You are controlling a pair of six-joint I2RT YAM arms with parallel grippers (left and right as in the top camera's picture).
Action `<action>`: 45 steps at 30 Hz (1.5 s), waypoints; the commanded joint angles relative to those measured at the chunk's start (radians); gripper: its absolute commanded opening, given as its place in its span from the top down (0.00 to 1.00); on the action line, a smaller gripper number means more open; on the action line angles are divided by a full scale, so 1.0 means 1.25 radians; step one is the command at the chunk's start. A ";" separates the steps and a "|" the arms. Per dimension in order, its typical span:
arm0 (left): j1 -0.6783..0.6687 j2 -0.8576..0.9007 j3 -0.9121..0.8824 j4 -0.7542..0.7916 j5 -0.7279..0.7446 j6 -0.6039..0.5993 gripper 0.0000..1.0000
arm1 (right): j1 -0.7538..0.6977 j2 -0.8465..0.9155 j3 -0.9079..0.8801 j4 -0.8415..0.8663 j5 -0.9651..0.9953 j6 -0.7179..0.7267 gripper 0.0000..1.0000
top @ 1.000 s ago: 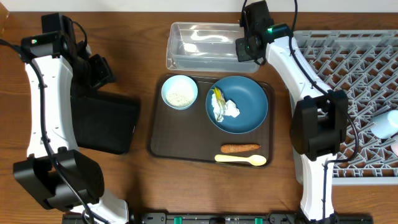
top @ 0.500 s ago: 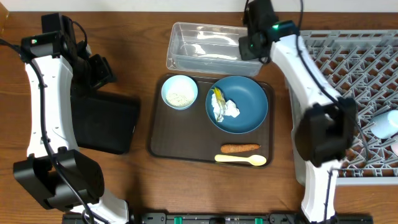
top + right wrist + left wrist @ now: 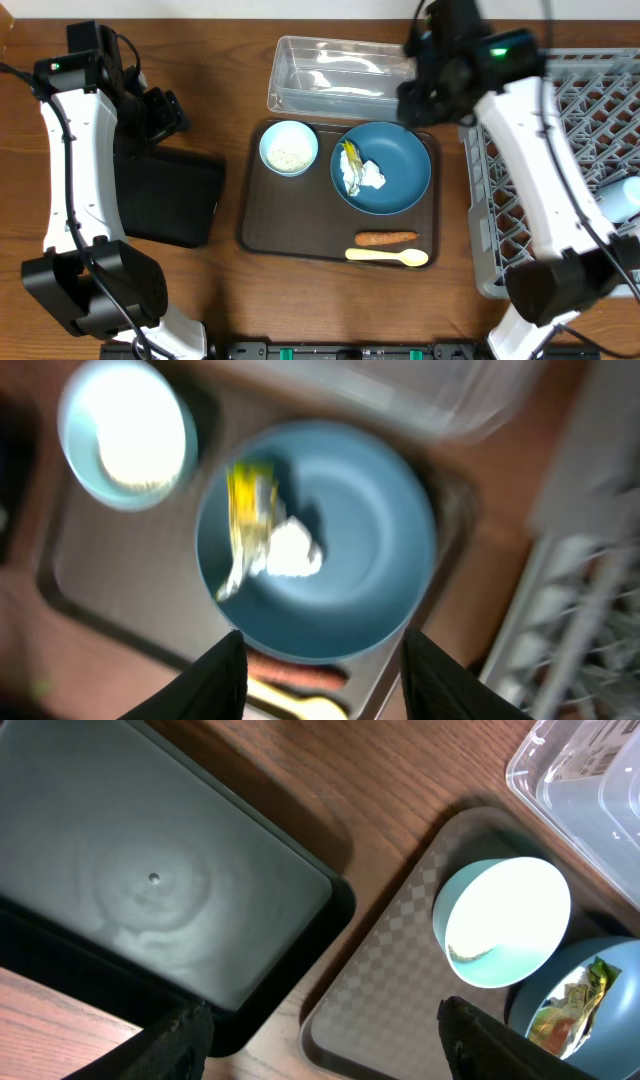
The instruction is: Sort waste into correct bins and load items into the dishwasher rack
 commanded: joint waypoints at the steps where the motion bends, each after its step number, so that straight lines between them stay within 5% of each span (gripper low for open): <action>1: 0.002 -0.004 -0.006 -0.001 -0.005 0.008 0.25 | 0.045 0.026 -0.077 0.013 -0.025 -0.002 0.54; 20: 0.002 -0.004 -0.014 -0.004 -0.005 0.008 0.24 | 0.099 0.026 -0.536 0.466 -0.022 0.086 0.64; 32: 0.001 -0.004 -0.014 -0.002 -0.005 0.008 0.24 | 0.099 0.026 -0.571 0.528 0.051 0.116 0.98; 45: 0.001 -0.004 -0.014 -0.001 -0.005 0.008 0.24 | 0.099 -0.059 -0.529 0.499 0.017 0.115 0.99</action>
